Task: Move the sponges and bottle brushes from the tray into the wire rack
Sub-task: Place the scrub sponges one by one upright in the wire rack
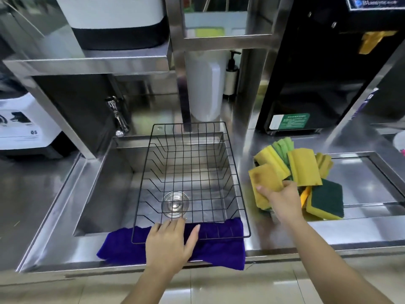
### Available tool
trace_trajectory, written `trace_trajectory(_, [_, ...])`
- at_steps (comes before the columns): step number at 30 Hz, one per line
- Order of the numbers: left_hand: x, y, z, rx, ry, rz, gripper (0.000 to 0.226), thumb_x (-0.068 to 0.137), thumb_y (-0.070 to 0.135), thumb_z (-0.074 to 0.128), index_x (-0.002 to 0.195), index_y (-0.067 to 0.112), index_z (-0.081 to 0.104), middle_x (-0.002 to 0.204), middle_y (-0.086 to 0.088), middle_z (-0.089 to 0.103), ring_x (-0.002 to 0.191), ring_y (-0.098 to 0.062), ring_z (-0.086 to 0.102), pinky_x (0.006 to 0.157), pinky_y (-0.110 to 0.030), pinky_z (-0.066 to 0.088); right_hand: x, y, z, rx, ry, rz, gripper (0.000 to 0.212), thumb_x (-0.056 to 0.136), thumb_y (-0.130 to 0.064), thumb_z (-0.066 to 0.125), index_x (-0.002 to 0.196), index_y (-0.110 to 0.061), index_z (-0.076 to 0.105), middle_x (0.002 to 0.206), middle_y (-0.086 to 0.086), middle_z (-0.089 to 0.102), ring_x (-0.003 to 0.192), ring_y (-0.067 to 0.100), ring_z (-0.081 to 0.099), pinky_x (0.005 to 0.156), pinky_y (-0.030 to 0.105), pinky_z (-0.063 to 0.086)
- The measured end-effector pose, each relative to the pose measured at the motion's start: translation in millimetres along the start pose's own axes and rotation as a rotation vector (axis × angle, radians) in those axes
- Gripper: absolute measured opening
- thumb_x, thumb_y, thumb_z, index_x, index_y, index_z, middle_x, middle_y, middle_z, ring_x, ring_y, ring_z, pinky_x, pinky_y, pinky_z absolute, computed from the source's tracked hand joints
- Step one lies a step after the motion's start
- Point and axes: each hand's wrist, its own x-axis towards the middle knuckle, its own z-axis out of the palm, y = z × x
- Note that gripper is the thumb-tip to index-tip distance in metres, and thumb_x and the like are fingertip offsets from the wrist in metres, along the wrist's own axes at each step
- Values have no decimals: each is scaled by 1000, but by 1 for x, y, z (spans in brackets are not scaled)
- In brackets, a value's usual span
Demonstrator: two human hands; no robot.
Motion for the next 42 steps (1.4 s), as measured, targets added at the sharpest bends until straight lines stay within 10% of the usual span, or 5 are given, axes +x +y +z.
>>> trace_trajectory(9, [-10,-12,12,1,50,23,56,101,46,32,70,11,64,57,1,55,54,-22,51,60,-34,35,-35,-54,23,69,-89,-454,54,71,-37,67,113,-36,33,122,4,43,113,24,48,91,52,49])
trace_trajectory(13, [-9,-11,10,-1,63,34,52,100,43,35,68,12,61,58,1,54,54,-22,50,58,-34,34,-51,-54,58,-303,-181,-584,57,78,-35,69,124,-20,39,113,0,42,96,18,47,77,32,40])
trace_trajectory(23, [-8,-10,9,-5,71,34,47,98,39,37,63,13,54,57,0,50,54,-22,45,55,-33,32,-69,-23,139,-775,-382,-785,55,82,-11,60,132,-23,42,129,8,34,102,30,57,72,37,50])
trace_trajectory(31, [-9,-10,10,-14,72,32,44,97,38,39,64,13,55,58,-1,50,57,-22,46,56,-34,30,-55,-16,143,-463,-742,-569,33,77,-10,71,107,-20,61,121,2,27,116,16,38,93,15,29])
trace_trajectory(42, [-9,-10,9,-34,56,27,44,97,38,39,67,13,58,60,0,54,57,-20,47,59,-33,32,-52,-17,139,-418,-905,-437,16,78,-16,73,73,-25,60,108,1,45,105,13,44,89,21,30])
